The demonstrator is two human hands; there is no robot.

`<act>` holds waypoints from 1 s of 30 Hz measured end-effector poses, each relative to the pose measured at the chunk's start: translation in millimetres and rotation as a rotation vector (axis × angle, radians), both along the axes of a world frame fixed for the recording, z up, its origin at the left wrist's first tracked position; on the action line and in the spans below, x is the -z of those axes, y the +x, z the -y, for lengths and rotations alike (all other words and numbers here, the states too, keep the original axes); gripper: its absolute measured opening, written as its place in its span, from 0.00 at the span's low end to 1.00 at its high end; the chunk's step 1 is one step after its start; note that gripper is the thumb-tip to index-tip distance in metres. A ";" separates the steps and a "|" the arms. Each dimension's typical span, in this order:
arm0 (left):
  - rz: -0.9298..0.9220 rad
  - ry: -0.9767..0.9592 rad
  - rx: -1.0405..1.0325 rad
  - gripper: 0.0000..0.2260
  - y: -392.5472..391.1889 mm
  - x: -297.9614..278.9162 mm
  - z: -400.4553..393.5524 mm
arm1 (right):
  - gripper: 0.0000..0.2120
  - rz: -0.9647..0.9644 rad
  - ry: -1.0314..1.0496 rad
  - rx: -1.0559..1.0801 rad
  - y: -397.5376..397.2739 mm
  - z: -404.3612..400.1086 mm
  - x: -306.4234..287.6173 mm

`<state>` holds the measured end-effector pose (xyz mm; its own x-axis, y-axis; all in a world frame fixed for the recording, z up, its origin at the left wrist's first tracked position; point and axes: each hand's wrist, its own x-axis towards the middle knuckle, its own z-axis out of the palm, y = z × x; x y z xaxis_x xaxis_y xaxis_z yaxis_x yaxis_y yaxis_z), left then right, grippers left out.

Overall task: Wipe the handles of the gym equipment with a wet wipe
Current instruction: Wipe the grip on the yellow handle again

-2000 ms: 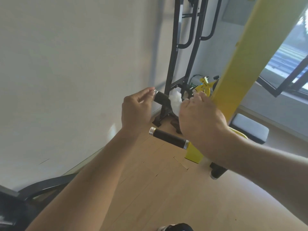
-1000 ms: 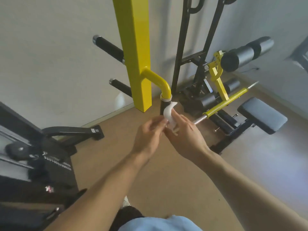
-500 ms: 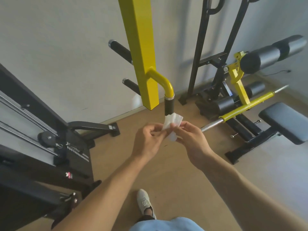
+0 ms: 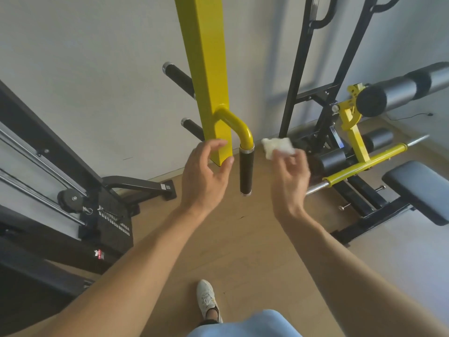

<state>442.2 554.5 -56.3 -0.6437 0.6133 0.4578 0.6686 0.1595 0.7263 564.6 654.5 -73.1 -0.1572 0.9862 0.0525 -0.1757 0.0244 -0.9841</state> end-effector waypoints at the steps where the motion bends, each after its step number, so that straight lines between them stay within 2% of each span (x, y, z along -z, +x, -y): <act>1: -0.145 0.025 0.044 0.13 -4.9 -7.0 -4.8 | 0.05 0.061 0.081 -0.121 -1.6 8.2 2.7; 3: -0.365 0.017 0.156 0.14 -16.1 -20.5 -15.7 | 0.07 0.132 0.227 -0.310 -1.7 20.4 11.8; 5: -0.445 -0.092 0.211 0.17 -25.2 -31.6 -26.3 | 0.12 0.110 0.307 -0.307 -3.7 21.1 18.4; 7: -0.479 -0.207 0.194 0.20 -30.0 -37.9 -33.5 | 0.05 0.044 0.212 -0.227 -11.0 13.8 19.6; 8: -0.489 -0.243 0.185 0.21 -30.9 -39.8 -35.8 | 0.06 0.063 0.171 -0.198 -17.1 9.8 17.9; 10: -0.466 -0.269 0.177 0.20 -31.5 -42.6 -38.5 | 0.18 0.142 0.131 -0.211 -27.2 2.0 20.5; 12: -0.430 -0.270 0.171 0.20 -30.3 -44.8 -39.5 | 0.22 0.231 0.106 -0.297 -35.3 -4.4 22.8; 15: -0.410 -0.281 0.180 0.21 -28.0 -45.8 -39.5 | 0.15 0.394 0.113 -0.437 -43.7 -14.4 33.9; 17: -0.403 -0.280 0.192 0.22 -28.2 -45.5 -39.2 | 0.11 0.460 0.145 -0.449 -45.5 -17.0 37.9; 21: -0.403 -0.262 0.189 0.23 -29.5 -42.6 -40.1 | 0.13 0.491 0.341 -0.285 -47.2 -22.6 21.0; 23: -0.403 -0.251 0.181 0.23 -29.2 -41.6 -40.3 | 0.13 0.471 0.376 -0.247 -52.4 -27.6 15.8; 28: -0.378 -0.253 0.187 0.22 -28.2 -42.9 -41.2 | 0.12 0.733 0.221 -0.347 -48.9 -21.7 56.2; 30: -0.374 -0.242 0.188 0.22 -29.1 -42.6 -41.4 | 0.12 0.765 0.179 -0.354 -47.0 -20.8 61.5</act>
<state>413.2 595.9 -13.8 -0.3297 0.8206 0.4668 0.9104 0.1455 0.3873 517.6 675.2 -134.6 -0.5092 0.8596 -0.0433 0.5074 0.2592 -0.8218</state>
